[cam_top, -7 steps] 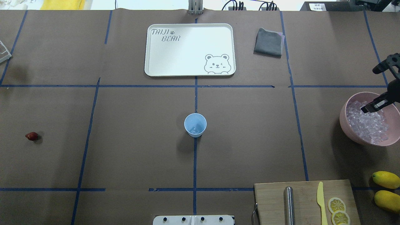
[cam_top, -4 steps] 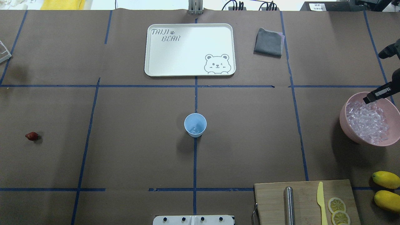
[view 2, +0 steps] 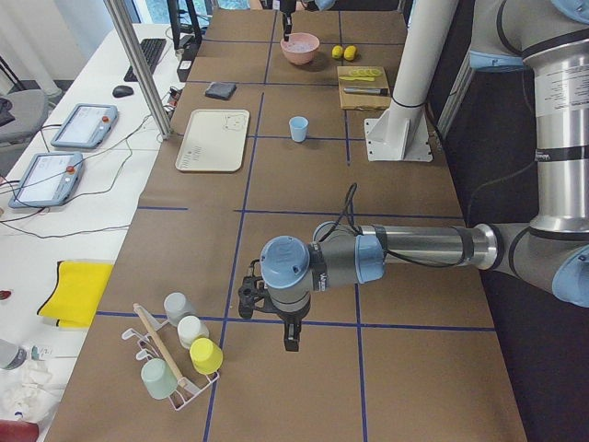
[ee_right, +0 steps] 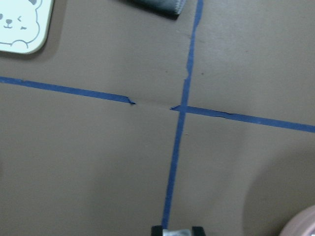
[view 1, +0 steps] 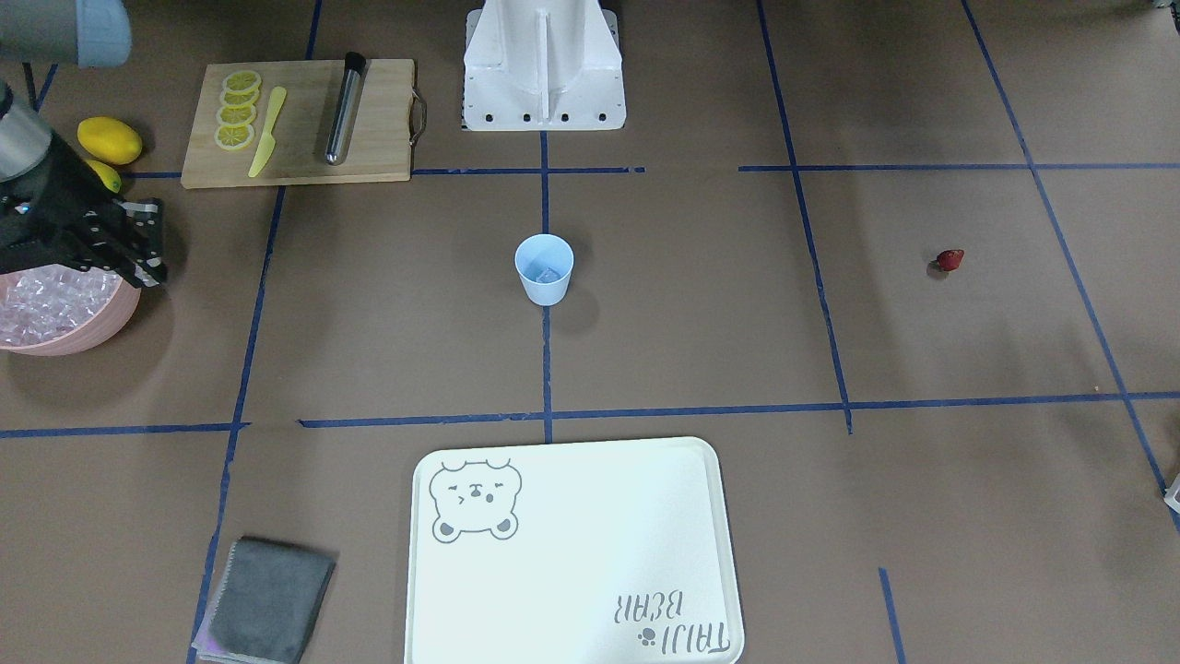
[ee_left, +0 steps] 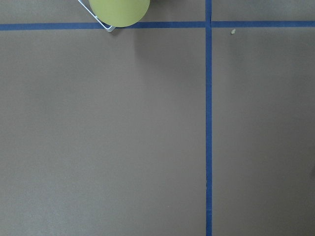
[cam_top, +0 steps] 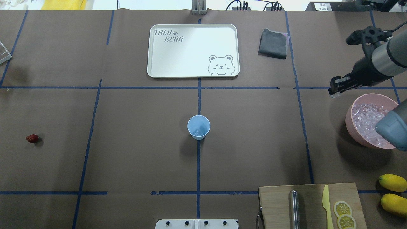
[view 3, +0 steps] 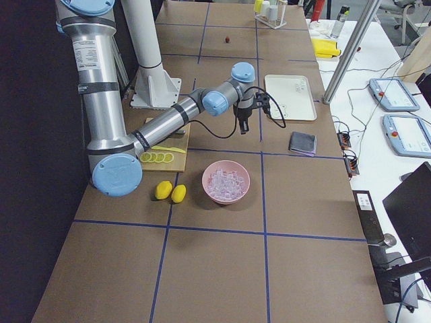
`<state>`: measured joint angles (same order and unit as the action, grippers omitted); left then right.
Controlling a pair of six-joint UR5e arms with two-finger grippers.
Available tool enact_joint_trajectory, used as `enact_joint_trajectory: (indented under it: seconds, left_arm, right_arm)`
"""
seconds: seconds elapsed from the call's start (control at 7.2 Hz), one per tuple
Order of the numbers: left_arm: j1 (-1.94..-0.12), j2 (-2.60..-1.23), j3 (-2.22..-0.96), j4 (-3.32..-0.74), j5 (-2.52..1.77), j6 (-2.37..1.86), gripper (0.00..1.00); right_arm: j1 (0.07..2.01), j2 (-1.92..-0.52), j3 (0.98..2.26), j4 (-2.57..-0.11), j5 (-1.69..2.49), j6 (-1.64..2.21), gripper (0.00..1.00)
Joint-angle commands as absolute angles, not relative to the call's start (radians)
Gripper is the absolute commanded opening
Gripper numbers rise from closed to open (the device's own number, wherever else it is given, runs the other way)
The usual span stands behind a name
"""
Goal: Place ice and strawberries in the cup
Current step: 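Lift the ice cube and carry it over the light-blue cup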
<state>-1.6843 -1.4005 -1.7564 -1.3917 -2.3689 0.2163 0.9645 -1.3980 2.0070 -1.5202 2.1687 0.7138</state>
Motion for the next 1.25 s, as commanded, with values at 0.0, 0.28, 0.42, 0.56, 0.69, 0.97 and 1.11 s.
enact_joint_trajectory:
  seconds: [0.0, 0.28, 0.42, 0.56, 0.69, 0.97, 1.11]
  left_arm:
    - [-1.684, -1.401, -1.756, -1.393, -2.370, 0.216, 1.00]
    - [-1.684, -1.401, -1.756, -1.393, -2.370, 0.216, 1.00]
    - [-1.678, -1.401, -1.756, -1.393, -2.370, 0.216, 1.00]
    - [-1.675, -1.401, -1.756, -1.396, -2.370, 0.216, 1.00]
    - [-1.675, -1.401, -1.756, -1.396, -2.370, 0.216, 1.00]
    - [-1.674, -1.401, -1.756, -1.396, -2.370, 0.216, 1.00]
    - [-1.674, -1.401, -1.756, -1.396, -2.370, 0.216, 1.00]
  right_arm:
    - [0.846, -1.240, 2.008, -1.627, 2.099, 0.869, 0.14]
    - [0.668, -1.030, 1.985, -1.794, 1.941, 1.039, 0.14]
    - [0.634, -0.950, 1.942, -1.805, 1.933, 1.076, 0.14]
    - [0.600, -0.886, 1.900, -1.804, 1.916, 1.139, 0.14]
    - [0.557, -0.849, 1.875, -1.802, 1.869, 1.167, 0.14]
    - [0.487, -0.760, 1.780, -1.799, 1.807, 1.251, 0.14]
    - [0.468, -0.730, 1.738, -1.799, 1.793, 1.253, 0.15]
